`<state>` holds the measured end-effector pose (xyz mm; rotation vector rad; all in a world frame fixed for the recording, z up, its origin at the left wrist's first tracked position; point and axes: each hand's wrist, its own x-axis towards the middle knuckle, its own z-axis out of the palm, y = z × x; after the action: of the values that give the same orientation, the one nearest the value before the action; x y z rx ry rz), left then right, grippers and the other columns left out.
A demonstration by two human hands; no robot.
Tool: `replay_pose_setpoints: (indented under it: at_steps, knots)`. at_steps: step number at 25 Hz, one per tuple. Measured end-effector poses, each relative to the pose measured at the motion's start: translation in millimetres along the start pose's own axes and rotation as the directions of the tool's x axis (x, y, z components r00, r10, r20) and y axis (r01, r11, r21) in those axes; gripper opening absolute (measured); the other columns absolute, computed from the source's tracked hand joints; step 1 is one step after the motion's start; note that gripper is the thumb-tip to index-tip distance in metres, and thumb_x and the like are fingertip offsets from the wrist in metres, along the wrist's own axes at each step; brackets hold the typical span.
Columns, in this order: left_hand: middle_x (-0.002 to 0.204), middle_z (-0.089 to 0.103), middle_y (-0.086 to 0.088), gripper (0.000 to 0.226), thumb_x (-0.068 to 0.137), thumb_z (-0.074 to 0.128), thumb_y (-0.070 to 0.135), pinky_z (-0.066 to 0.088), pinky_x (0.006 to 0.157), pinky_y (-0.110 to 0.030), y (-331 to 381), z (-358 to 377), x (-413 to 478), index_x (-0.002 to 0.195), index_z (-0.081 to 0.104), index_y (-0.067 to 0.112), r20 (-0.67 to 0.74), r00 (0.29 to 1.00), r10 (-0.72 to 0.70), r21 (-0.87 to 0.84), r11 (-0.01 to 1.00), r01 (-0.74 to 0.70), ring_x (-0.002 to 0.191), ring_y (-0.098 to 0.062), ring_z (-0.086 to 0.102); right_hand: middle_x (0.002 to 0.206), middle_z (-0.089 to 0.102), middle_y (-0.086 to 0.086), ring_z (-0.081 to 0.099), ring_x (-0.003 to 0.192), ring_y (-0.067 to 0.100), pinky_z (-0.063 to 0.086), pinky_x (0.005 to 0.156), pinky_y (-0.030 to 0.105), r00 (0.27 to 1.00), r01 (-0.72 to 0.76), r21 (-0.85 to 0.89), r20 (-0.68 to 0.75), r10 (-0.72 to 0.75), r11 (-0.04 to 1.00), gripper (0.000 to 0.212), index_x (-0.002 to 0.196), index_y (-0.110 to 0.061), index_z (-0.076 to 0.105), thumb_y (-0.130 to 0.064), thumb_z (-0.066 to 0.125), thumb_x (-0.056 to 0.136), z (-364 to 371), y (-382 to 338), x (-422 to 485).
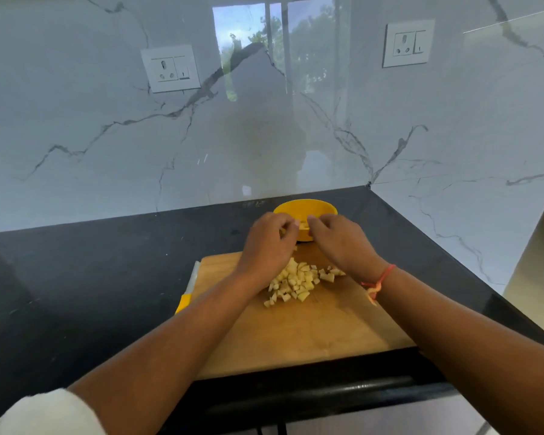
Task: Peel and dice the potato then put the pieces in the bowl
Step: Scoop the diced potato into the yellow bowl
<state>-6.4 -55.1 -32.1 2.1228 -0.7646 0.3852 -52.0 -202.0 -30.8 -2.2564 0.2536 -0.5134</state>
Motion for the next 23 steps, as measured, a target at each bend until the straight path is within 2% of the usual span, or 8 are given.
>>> replay_pose_setpoints:
  at_steps: [2,4,8,11,14,17,19,23]
  knots:
    - [0.109,0.066,0.0,0.031,0.103,0.044,0.035,0.05,0.085,-0.041,-16,-3,-16,0.114,0.069,0.019,0.146,0.989,0.035,0.195,0.979,-0.063,0.101,-0.014,0.058,0.087,0.063,0.004,0.059,0.084,0.025,0.047,0.075,0.042,0.992,0.126,-0.36,0.051,-0.116,0.924,0.048,0.085,-0.014,0.058,-0.048,0.03,0.104,4,12,-18]
    - [0.128,0.059,-0.002,0.04,0.104,0.037,0.039,0.046,0.098,-0.044,-27,-2,-25,0.133,0.058,0.022,0.308,0.951,-0.015,0.279,0.957,-0.076,0.118,-0.02,0.053,0.103,0.059,0.008,0.054,0.099,0.028,0.043,0.083,0.043,0.946,0.319,-0.551,0.231,-0.226,0.771,0.04,0.1,-0.014,0.055,-0.041,0.026,0.107,14,16,-32]
    - [0.117,0.061,0.0,0.038,0.1,0.031,0.038,0.045,0.096,-0.044,-31,2,-38,0.119,0.059,0.02,0.423,0.906,-0.005,0.193,0.978,-0.084,0.108,-0.016,0.054,0.12,0.059,0.007,0.05,0.11,0.017,0.038,0.103,0.036,0.912,0.292,-0.225,0.359,-0.2,0.93,0.031,0.114,-0.013,0.059,-0.028,0.033,0.105,20,5,-46]
    - [0.111,0.059,-0.001,0.031,0.102,0.034,0.032,0.044,0.096,-0.043,-30,-8,-42,0.114,0.059,0.016,0.478,0.878,-0.011,0.131,0.99,-0.059,0.104,-0.016,0.052,0.126,0.056,0.005,0.05,0.119,0.019,0.036,0.109,0.038,0.853,0.372,-0.255,0.474,-0.22,0.892,0.033,0.124,-0.012,0.056,-0.03,0.037,0.104,14,11,-47]
    - [0.116,0.056,-0.002,0.028,0.103,0.036,0.03,0.041,0.099,-0.04,-29,-11,-47,0.118,0.054,0.016,0.478,0.878,0.018,0.198,0.972,-0.128,0.107,-0.018,0.048,0.137,0.05,0.005,0.044,0.126,0.019,0.033,0.112,0.034,0.831,0.454,-0.312,0.486,-0.271,0.835,0.042,0.139,-0.013,0.047,-0.035,0.04,0.104,11,15,-51]
    - [0.114,0.053,-0.001,0.023,0.103,0.035,0.033,0.043,0.095,-0.04,-27,-4,-52,0.112,0.051,0.018,0.407,0.912,0.049,0.314,0.93,-0.19,0.103,-0.016,0.045,0.125,0.052,0.005,0.046,0.112,0.017,0.037,0.106,0.035,0.831,0.496,-0.33,0.448,-0.329,0.803,0.031,0.126,-0.013,0.051,-0.033,0.04,0.106,14,14,-51]
    - [0.114,0.052,-0.001,0.023,0.105,0.033,0.032,0.042,0.092,-0.038,-23,0,-52,0.112,0.05,0.018,0.373,0.927,0.034,0.362,0.915,-0.179,0.1,-0.015,0.043,0.116,0.052,0.004,0.046,0.103,0.016,0.039,0.1,0.035,0.833,0.509,-0.347,0.428,-0.35,0.788,0.022,0.114,-0.014,0.052,-0.031,0.04,0.106,16,14,-49]
    - [0.104,0.049,0.001,0.027,0.106,0.029,0.033,0.041,0.085,-0.036,-17,3,-49,0.113,0.05,0.019,0.327,0.945,0.014,0.383,0.912,-0.146,0.093,-0.015,0.041,0.109,0.055,0.004,0.048,0.096,0.015,0.042,0.093,0.032,0.847,0.497,-0.309,0.375,-0.376,0.811,0.017,0.108,-0.014,0.053,-0.026,0.041,0.106,18,13,-44]
